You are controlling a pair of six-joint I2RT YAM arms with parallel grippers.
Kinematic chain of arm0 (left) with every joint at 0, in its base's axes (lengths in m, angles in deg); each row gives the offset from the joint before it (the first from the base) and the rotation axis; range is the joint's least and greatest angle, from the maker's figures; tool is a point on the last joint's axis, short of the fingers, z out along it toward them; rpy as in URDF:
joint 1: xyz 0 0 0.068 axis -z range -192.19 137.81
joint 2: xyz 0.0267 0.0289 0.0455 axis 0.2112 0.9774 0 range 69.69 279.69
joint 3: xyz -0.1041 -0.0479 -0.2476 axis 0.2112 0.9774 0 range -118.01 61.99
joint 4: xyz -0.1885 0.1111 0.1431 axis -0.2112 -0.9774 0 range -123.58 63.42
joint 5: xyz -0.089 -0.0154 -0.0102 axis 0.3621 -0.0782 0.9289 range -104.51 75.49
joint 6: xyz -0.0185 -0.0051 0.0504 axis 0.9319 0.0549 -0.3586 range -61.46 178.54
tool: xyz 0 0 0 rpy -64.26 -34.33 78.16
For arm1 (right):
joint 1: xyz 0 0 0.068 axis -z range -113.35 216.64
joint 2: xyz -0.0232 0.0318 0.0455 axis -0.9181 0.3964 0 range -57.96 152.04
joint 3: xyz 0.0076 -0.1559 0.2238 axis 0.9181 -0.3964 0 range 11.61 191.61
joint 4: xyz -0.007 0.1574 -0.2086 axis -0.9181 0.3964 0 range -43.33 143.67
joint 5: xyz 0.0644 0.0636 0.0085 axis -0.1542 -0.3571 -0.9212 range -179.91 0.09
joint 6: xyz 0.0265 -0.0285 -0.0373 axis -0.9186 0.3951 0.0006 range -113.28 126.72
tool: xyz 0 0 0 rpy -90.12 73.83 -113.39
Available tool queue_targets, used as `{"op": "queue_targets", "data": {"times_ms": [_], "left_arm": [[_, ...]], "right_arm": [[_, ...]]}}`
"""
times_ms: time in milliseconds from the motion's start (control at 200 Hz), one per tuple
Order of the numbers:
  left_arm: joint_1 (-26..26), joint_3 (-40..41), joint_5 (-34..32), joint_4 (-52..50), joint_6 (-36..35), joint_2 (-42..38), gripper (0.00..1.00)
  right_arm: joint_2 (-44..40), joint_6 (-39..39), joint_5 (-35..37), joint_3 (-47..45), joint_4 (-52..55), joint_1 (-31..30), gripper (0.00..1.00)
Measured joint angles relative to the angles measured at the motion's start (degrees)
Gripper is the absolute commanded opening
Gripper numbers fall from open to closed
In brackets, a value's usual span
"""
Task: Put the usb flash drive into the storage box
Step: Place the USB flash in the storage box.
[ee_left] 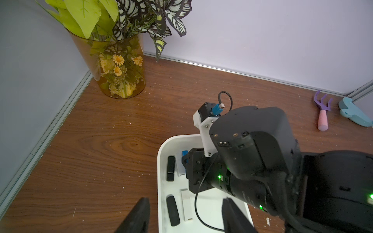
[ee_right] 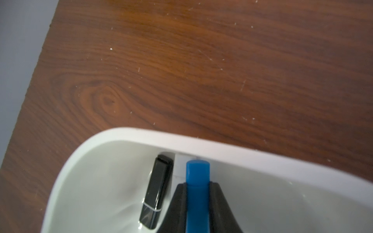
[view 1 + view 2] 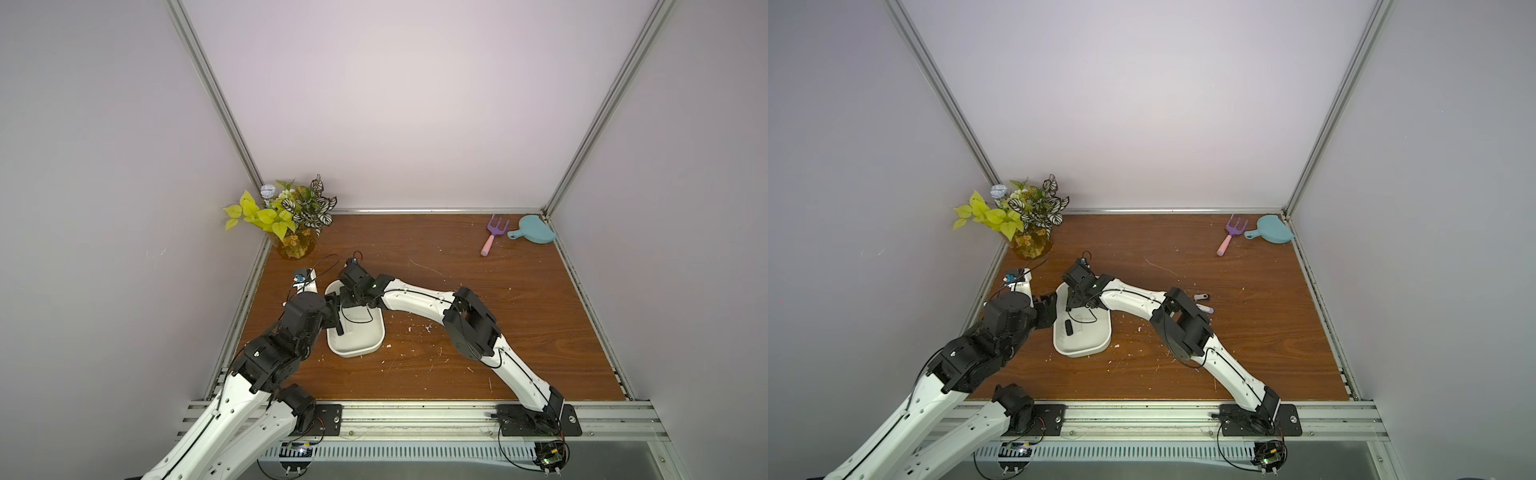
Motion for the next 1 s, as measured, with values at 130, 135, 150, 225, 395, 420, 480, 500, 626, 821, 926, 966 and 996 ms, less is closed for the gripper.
{"op": "queue_targets", "data": {"times_ms": [130,135,150,225,395,420,480,500,626,821,926,966,996], "left_arm": [[0.0,0.0,0.0,0.02,0.0,0.37,0.56],[0.0,0.0,0.02,0.02,0.0,0.37,0.56],[-0.02,0.0,0.0,0.0,0.0,0.44,0.56],[0.0,0.0,0.02,0.02,0.0,0.7,0.56],[0.0,0.0,0.04,0.0,0.0,0.85,0.56],[0.0,0.0,0.04,0.0,0.0,0.85,0.56],[0.0,0.0,0.04,0.02,0.0,0.85,0.56],[0.0,0.0,0.04,0.0,0.0,0.85,0.56],[0.0,0.0,0.04,0.0,0.0,0.85,0.56],[-0.02,0.0,0.07,0.0,0.0,0.85,0.57],[-0.02,0.0,0.07,0.0,0.0,0.85,0.57],[-0.02,0.0,0.07,0.0,0.0,0.85,0.57],[0.0,0.0,0.07,0.0,0.0,0.85,0.57]], "right_arm": [[1.53,0.15,1.27,2.23,1.22,0.0,0.1],[1.55,0.15,1.31,2.32,1.27,0.0,0.1],[1.57,0.17,1.38,2.43,1.4,0.0,0.1],[1.57,0.28,2.08,2.78,2.1,0.0,0.11],[1.57,0.33,3.54,2.95,3.39,0.0,0.12],[1.57,0.33,3.69,3.02,3.54,0.0,0.12],[1.57,0.33,3.89,3.04,3.74,0.0,0.13],[1.57,0.33,3.93,3.04,3.76,0.0,0.13],[1.57,0.31,4.11,3.06,3.87,0.0,0.15],[1.57,0.33,4.04,3.06,4.02,0.0,0.3],[1.57,0.31,4.0,3.06,4.48,0.0,0.34],[1.57,0.28,4.0,3.06,4.55,0.0,0.34],[1.57,0.28,4.0,3.06,4.55,0.0,0.34]]}}
